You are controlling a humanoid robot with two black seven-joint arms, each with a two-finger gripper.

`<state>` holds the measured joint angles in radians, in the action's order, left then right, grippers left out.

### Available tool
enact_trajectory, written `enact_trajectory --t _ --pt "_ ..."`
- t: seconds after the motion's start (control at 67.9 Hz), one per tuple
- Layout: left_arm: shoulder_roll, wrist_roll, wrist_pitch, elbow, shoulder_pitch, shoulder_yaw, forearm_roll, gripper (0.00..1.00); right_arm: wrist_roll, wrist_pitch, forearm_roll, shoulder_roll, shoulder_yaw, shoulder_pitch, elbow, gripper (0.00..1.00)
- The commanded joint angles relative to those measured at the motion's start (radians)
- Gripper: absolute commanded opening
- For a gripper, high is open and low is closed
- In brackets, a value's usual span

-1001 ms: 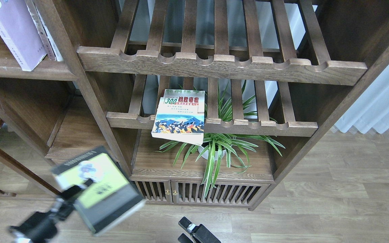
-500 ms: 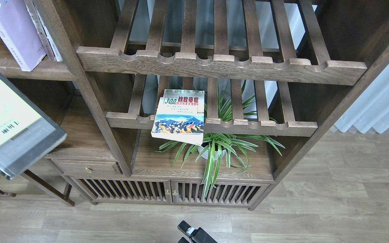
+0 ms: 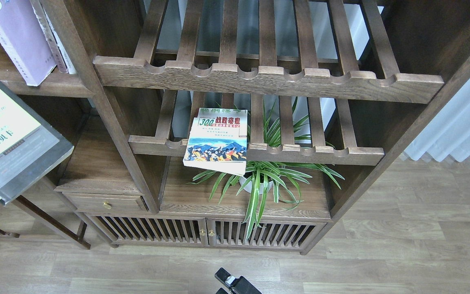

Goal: Organize books on shelf
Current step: 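Carry the green-cover book with the left gripper toward the side shelf, then insert the green-cover book into the side shelf with the left gripper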

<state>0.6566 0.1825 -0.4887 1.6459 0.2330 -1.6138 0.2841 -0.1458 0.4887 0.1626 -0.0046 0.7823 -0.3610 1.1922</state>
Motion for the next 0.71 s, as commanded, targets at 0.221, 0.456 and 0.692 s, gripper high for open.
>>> enact_trajectory --t 0.221,0.456,0.692 --pt "-0.051 -0.009 0.000 -0.012 -0.098 -0.015 0.006 0.06 0.000 0.000 0.000 -0.002 0.003 -0.007 -0.003 1.00" --pt "-0.124 0.003 0.000 -0.077 -0.284 -0.109 -0.009 0.06 0.000 0.000 0.000 -0.003 0.005 -0.009 -0.003 1.00" --pt "-0.123 0.005 0.000 -0.178 -0.351 -0.164 -0.112 0.06 0.000 0.000 0.000 -0.003 0.006 -0.010 -0.003 1.00"
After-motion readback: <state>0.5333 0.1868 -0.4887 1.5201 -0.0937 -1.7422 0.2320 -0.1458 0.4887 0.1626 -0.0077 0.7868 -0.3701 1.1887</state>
